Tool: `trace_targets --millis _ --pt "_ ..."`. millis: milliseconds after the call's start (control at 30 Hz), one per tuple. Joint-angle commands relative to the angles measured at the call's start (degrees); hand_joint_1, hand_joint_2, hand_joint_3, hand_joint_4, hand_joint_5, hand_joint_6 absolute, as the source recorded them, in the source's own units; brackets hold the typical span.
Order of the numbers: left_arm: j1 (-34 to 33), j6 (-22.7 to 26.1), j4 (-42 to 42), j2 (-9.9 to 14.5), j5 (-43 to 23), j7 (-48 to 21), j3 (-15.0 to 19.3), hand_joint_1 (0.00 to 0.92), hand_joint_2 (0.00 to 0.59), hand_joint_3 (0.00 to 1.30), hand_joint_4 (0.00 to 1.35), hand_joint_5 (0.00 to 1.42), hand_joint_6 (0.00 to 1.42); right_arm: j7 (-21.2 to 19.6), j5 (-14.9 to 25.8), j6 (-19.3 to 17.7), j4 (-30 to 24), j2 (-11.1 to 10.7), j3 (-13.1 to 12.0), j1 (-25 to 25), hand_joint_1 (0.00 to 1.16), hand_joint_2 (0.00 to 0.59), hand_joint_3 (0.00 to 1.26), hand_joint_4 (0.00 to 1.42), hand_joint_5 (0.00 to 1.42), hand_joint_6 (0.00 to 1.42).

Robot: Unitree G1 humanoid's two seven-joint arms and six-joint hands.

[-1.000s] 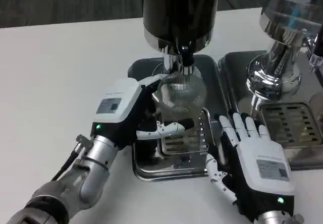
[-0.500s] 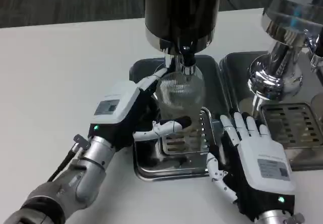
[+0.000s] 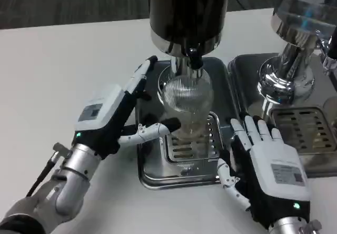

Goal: Grasp the cup under the faucet to collect the drink, then remove the cup.

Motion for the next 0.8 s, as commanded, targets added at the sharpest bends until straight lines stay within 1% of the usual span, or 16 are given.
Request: trace_targets --millis 33,67,133,200,267,300,433,500,567,600,733,800 --pt "2.27 -1.91 -2.38 2.04 -1.21 0.00 1.65 0.000 0.000 0.00 0.04 0.33 0.27 0.30 0.47 -0.48 0.04 -0.59 -0.37 -0.47 0.00 0.503 0.10 0.00 0.00 0.00" --pt "2.45 -1.87 -2.59 2.22 -1.27 -0.13 1.90 0.000 0.000 0.00 0.04 0.32 0.26 0.15 0.61 -0.60 0.13 -0.62 -0.44 -0.58 0.00 0.503 0.10 0.00 0.00 0.00" --pt "2.79 -1.92 -2.97 2.48 -1.39 -0.24 2.26 0.000 0.000 0.00 0.02 0.28 0.20 0.17 0.96 -0.60 0.30 -0.69 -0.74 -0.82 0.00 0.503 0.10 0.00 0.00 0.00" --pt "3.24 -3.35 -3.70 2.91 -2.16 -0.66 3.04 0.000 0.000 0.00 0.00 0.18 0.10 0.13 1.00 -0.55 0.39 -0.83 -0.83 -1.01 0.00 0.503 0.10 0.00 0.00 0.00" --pt "3.61 -5.36 -4.98 3.55 -3.08 -1.22 3.95 0.000 0.000 0.00 0.00 0.14 0.01 0.15 1.03 -0.57 0.40 -0.98 -0.79 -1.14 0.00 0.501 0.10 0.00 0.00 0.00" --pt "3.82 -6.45 -5.66 3.91 -3.60 -1.53 4.48 0.000 0.000 0.00 0.00 0.11 0.00 0.19 1.06 -0.57 0.36 -1.00 -0.75 -1.16 0.00 0.502 0.10 0.00 0.00 0.00" --pt "4.64 -9.64 -7.45 4.83 -5.34 -2.80 6.53 0.000 0.002 0.00 0.00 0.08 0.00 0.34 1.37 -0.62 0.46 -1.19 -0.82 -1.31 0.00 0.506 0.10 0.00 0.00 0.00" --pt "5.21 -11.56 -8.50 5.26 -6.34 -3.25 7.82 0.000 0.013 0.00 0.00 0.07 0.00 0.50 1.52 -0.61 0.47 -1.18 -0.82 -1.36 0.00 0.507 0.10 0.00 0.00 0.00" --pt "5.57 -13.54 -9.17 5.34 -7.68 -4.21 9.13 0.000 0.023 0.00 0.00 0.07 0.00 0.24 1.79 -1.07 0.18 -1.30 -0.90 -1.27 0.00 0.508 0.10 0.00 0.00 0.00" --pt "5.74 -14.46 -9.36 5.31 -8.33 -4.72 9.75 0.000 0.025 0.00 0.00 0.07 0.00 0.19 1.28 -0.89 -0.05 -1.40 -0.73 -1.26 0.00 0.508 0.10 0.00 0.00 0.00" --pt "6.66 -18.01 -10.89 5.57 -10.15 -6.15 12.12 0.000 0.046 0.00 0.00 0.07 0.00 0.43 1.59 -0.75 0.43 -1.36 -1.11 -1.60 0.00 0.508 0.09 0.00 0.00 0.00" --pt "6.84 -19.96 -11.16 5.22 -11.82 -7.72 13.19 0.000 0.073 0.01 0.00 0.10 0.03 0.39 1.57 -0.76 0.73 -1.34 -1.12 -1.87 0.00 0.509 0.09 0.00 0.00 0.00"
